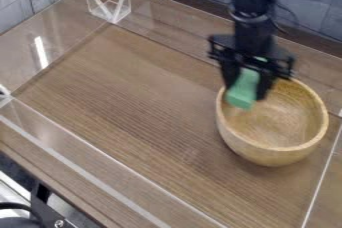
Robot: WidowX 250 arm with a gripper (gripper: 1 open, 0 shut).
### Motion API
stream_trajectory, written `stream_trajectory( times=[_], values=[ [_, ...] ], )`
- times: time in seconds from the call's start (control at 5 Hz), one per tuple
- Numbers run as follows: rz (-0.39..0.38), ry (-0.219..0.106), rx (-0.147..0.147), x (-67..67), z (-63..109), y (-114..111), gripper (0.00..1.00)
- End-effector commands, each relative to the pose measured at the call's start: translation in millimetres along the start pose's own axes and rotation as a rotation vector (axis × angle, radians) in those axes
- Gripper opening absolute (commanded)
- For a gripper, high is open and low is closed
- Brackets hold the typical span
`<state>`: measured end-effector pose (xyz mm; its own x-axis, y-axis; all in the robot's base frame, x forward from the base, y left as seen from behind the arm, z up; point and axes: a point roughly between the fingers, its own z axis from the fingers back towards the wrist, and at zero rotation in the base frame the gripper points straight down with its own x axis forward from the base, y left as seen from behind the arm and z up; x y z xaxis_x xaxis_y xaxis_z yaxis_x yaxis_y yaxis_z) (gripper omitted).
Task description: Put green stick into wooden bowl
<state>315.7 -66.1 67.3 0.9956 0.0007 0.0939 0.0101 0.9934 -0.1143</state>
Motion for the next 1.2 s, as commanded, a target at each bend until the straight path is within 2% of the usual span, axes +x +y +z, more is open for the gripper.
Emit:
stream_trajectory(
  times=[0.0,0.2,0.4,0.8,1.0],
  values=[
    [0.035,-0.046,-0.002,3.3,9.2,-11,0.00],
    [-0.038,-0.032,-0.011,3.9,13.9,1,1.00],
    [-0.106,-0.041,-0.024,6.6,28.8,15,1.00],
    [-0.015,-0.113,-0.007,13.5,50.2,18,1.00],
    [0.025,-0.136,-0.003,14.4,56.7,17,1.00]
  ],
)
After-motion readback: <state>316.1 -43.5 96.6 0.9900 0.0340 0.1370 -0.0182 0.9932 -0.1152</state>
